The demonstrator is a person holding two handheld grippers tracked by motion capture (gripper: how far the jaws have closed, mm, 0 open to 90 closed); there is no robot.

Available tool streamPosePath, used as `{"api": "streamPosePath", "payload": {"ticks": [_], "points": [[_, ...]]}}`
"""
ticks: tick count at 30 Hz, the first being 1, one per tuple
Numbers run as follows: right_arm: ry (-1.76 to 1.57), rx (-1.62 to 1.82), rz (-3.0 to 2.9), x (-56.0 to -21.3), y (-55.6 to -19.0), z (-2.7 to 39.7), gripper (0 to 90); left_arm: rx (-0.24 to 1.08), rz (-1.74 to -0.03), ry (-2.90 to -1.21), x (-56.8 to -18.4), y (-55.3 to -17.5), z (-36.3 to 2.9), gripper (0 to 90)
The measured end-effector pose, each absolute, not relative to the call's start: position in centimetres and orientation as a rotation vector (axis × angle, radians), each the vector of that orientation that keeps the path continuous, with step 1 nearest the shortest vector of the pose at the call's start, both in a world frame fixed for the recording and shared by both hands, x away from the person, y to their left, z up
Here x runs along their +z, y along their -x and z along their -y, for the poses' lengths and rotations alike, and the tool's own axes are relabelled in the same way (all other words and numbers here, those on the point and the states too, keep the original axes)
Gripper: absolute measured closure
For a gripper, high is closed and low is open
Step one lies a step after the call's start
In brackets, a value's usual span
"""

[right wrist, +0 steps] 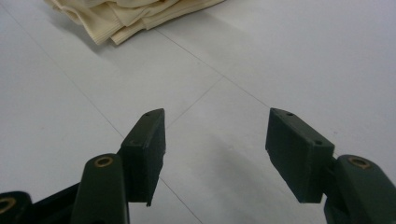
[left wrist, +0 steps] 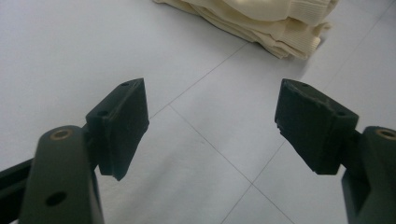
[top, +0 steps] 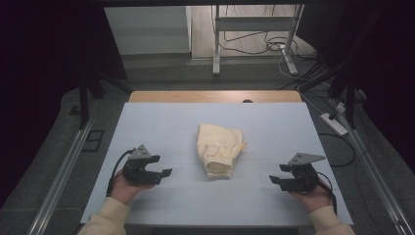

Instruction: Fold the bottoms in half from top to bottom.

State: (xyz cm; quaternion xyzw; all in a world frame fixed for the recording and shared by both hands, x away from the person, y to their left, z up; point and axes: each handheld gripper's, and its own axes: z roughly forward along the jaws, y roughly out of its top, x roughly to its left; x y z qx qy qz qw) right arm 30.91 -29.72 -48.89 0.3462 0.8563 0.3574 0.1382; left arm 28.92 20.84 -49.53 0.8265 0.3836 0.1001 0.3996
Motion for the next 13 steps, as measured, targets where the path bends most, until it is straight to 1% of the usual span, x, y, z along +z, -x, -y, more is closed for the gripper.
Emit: {"api": "streamPosePath", "payload": {"ticks": [13], "points": [[-0.999,1.039,-2.473,-48.76,-30.93,29.81,38.0,0.248,-0.963,-2.102,-49.55,-28.96,-20.76,25.1]]}}
